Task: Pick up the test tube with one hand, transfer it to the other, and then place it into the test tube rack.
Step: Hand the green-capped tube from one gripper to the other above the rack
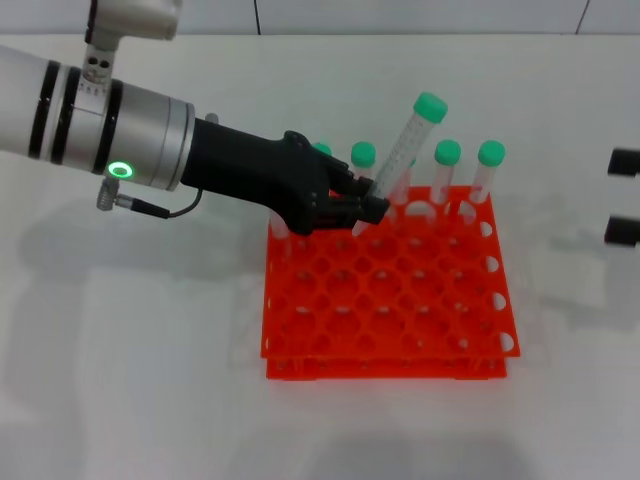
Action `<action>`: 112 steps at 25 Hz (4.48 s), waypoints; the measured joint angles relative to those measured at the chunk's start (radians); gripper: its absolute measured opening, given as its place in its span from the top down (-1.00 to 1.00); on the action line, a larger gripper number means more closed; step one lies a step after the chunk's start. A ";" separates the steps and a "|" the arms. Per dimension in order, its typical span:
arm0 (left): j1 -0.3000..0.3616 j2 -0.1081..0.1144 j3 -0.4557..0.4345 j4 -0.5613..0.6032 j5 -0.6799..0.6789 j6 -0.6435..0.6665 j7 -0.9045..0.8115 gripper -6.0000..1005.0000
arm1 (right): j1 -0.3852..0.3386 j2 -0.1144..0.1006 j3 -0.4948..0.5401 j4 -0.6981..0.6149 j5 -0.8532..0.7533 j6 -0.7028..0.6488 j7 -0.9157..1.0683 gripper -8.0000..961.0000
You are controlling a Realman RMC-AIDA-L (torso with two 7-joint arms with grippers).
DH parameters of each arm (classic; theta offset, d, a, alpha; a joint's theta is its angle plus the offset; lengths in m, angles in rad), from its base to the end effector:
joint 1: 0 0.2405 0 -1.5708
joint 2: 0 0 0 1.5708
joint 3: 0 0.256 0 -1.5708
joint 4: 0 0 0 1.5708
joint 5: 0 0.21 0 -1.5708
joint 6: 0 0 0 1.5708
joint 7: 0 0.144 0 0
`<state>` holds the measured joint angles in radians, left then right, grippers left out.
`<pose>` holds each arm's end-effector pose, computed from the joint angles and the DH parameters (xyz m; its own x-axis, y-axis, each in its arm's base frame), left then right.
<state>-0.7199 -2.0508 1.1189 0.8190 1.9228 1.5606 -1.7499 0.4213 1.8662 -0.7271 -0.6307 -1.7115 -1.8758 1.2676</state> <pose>-0.1569 0.3603 -0.0223 0.9079 0.3109 0.2811 0.3025 -0.9503 0.0740 0.2794 0.2968 0.0961 0.7599 -0.1373 -0.6354 -0.2989 -0.9418 -0.1539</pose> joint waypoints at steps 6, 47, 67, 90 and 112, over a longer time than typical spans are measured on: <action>-0.018 -0.011 0.004 -0.006 0.078 -0.038 0.006 0.61 | 0.042 0.010 0.064 0.019 0.004 0.012 0.093 -0.75; -0.064 -0.030 0.006 -0.118 0.027 -0.132 0.230 0.61 | 0.172 0.146 0.077 0.307 0.067 0.213 -0.082 -0.75; -0.079 -0.032 0.018 -0.135 0.018 -0.171 0.257 0.61 | 0.227 0.156 0.054 0.420 0.088 0.208 -0.258 -0.74; -0.088 -0.034 0.014 -0.168 0.009 -0.179 0.279 0.61 | 0.217 0.154 0.063 0.433 0.109 0.230 -0.264 -0.57; -0.082 -0.034 0.013 -0.187 -0.018 -0.188 0.299 0.61 | 0.195 0.151 0.063 0.428 0.143 0.223 -0.266 -0.24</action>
<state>-0.8021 -2.0843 1.1324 0.6318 1.9048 1.3726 -1.4507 0.6163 2.0171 -0.6641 -0.2027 -1.5686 -1.6530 1.0016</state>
